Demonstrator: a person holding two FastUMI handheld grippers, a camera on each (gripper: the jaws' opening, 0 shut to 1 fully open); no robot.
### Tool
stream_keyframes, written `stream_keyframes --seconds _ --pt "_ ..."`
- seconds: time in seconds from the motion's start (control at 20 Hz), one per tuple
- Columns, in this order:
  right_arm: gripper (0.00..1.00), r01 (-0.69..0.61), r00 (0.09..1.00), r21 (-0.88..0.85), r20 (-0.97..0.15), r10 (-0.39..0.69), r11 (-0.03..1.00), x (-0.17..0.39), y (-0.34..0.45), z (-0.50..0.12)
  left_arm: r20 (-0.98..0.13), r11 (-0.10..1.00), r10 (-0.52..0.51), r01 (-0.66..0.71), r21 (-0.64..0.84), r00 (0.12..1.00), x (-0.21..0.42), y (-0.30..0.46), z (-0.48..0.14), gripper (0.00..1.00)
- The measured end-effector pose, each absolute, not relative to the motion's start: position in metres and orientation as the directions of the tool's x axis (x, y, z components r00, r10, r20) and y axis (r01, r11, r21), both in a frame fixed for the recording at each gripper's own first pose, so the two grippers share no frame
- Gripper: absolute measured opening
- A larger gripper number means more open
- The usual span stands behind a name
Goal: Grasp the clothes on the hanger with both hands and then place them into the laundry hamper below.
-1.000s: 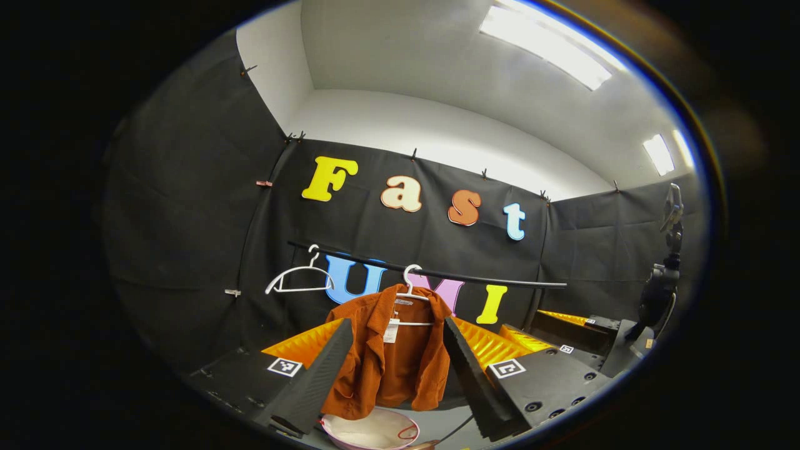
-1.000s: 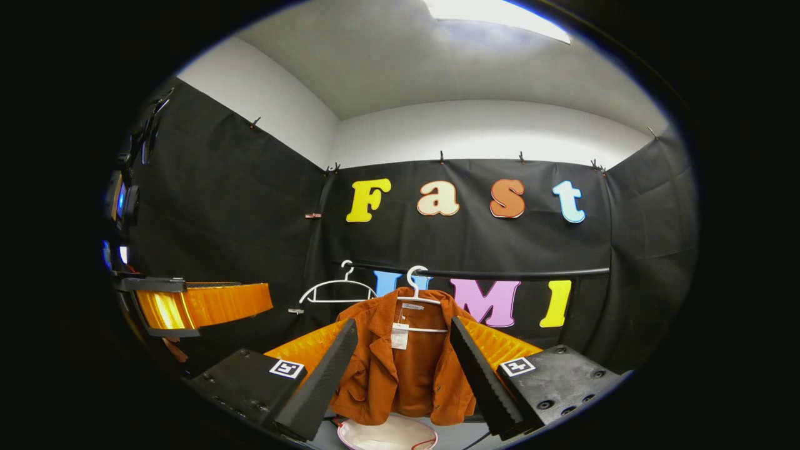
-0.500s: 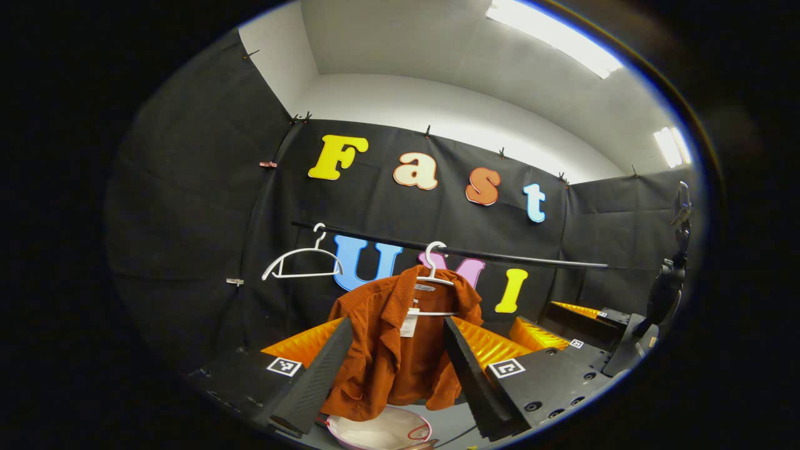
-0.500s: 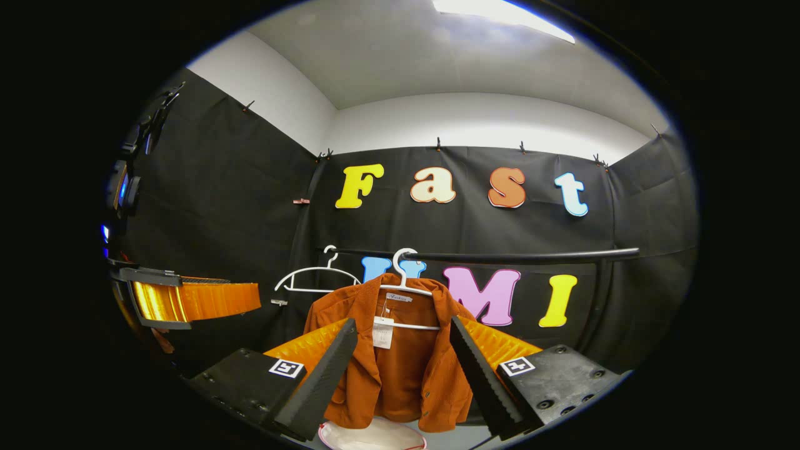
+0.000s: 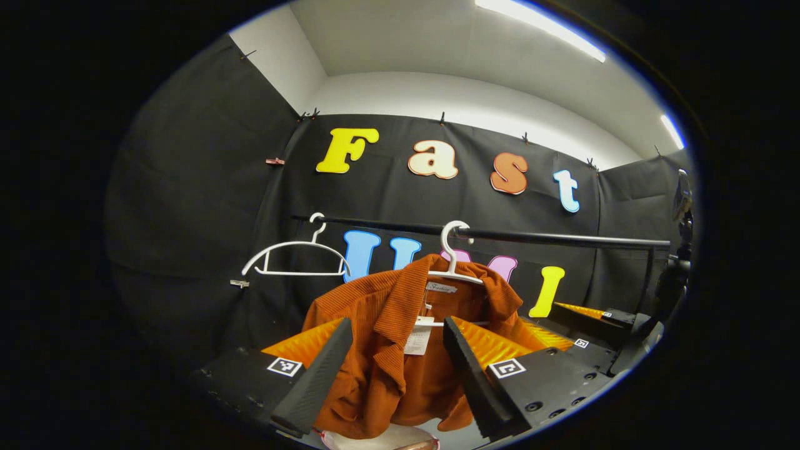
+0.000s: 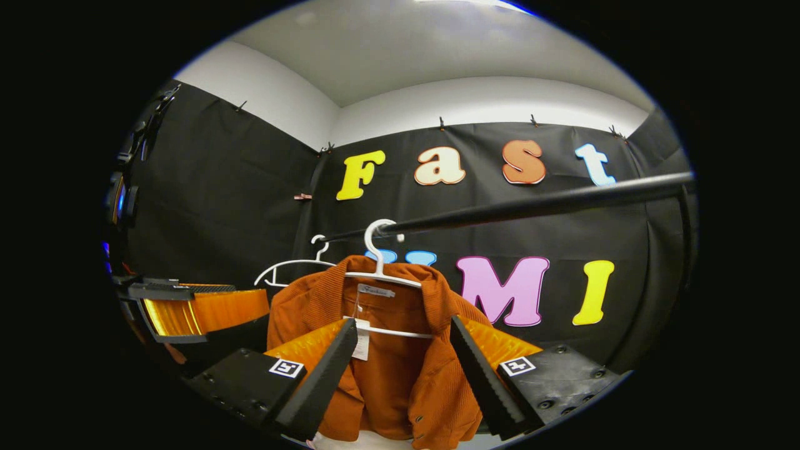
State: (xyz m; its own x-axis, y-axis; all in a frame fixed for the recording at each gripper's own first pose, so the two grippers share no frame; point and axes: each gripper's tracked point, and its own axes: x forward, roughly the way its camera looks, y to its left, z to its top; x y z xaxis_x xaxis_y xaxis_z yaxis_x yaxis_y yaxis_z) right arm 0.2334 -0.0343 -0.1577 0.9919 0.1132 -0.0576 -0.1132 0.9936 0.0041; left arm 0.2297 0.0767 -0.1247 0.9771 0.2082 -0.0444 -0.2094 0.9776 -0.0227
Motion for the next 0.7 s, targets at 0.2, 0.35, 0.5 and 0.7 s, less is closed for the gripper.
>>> stream_keyframes --seconds 0.2,0.35,0.5,0.7 --pt "0.98 -0.065 0.995 0.002 -0.078 0.065 0.998 0.25 -0.065 -0.184 -0.053 0.969 0.242 -0.244 -0.032 0.969 0.258 0.082 -0.152 0.93" --pt "0.98 -0.07 0.991 0.035 -0.112 0.074 0.997 0.263 -0.07 -0.207 -0.089 0.966 0.257 -0.259 -0.011 0.962 0.278 0.089 -0.174 0.93" --pt "0.98 -0.1 0.986 0.059 -0.128 0.106 0.993 0.278 -0.062 -0.224 -0.106 0.95 0.31 -0.312 0.001 0.945 0.291 0.111 -0.188 0.93" --pt "0.98 -0.112 0.977 0.065 -0.175 0.122 0.992 0.3 -0.054 -0.255 -0.151 0.945 0.316 -0.325 -0.043 0.937 0.315 0.115 -0.211 0.93"
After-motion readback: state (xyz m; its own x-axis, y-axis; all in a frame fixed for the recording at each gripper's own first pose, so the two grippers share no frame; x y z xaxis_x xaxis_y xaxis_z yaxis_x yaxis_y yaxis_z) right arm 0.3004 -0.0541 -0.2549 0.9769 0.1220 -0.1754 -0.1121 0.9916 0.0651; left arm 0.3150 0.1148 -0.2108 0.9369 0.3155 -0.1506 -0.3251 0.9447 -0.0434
